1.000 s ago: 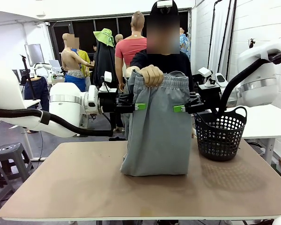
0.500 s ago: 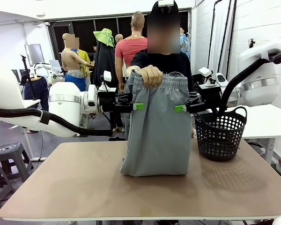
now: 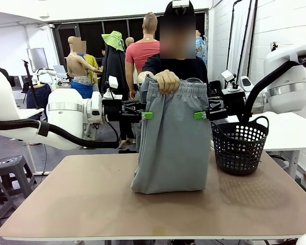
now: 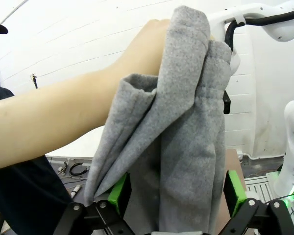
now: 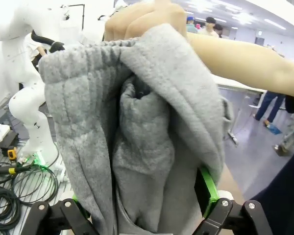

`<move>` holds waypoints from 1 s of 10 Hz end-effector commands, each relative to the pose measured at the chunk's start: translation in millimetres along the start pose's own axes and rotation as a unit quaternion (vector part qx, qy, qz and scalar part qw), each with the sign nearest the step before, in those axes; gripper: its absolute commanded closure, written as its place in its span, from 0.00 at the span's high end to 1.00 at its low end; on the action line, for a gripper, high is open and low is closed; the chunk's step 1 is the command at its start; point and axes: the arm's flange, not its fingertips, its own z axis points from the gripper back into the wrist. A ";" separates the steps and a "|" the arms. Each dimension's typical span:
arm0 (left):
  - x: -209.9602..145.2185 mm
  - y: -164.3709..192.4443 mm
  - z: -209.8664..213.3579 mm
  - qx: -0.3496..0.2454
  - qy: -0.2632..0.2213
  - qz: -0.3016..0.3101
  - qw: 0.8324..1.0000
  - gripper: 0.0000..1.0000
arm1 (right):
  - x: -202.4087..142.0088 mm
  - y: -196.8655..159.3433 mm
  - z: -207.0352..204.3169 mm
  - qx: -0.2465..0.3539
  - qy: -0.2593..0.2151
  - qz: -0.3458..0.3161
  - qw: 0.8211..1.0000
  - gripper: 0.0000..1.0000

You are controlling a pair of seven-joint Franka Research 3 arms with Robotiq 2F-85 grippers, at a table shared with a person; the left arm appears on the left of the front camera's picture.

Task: Fold the training pants.
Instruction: Release the ends of the Training pants and then grab the overlapped ends.

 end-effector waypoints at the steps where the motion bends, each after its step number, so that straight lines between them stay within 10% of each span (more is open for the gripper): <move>1: -2.5 -7.7 8.3 0.029 -0.005 -0.009 1.000 1.00 | -0.4 7.7 7.2 -0.022 -0.008 -0.010 1.000 1.00; 10: -4.4 -15.6 12.0 0.118 0.004 -0.035 0.992 1.00 | -2.2 14.9 32.5 -0.070 -0.023 -0.013 0.997 1.00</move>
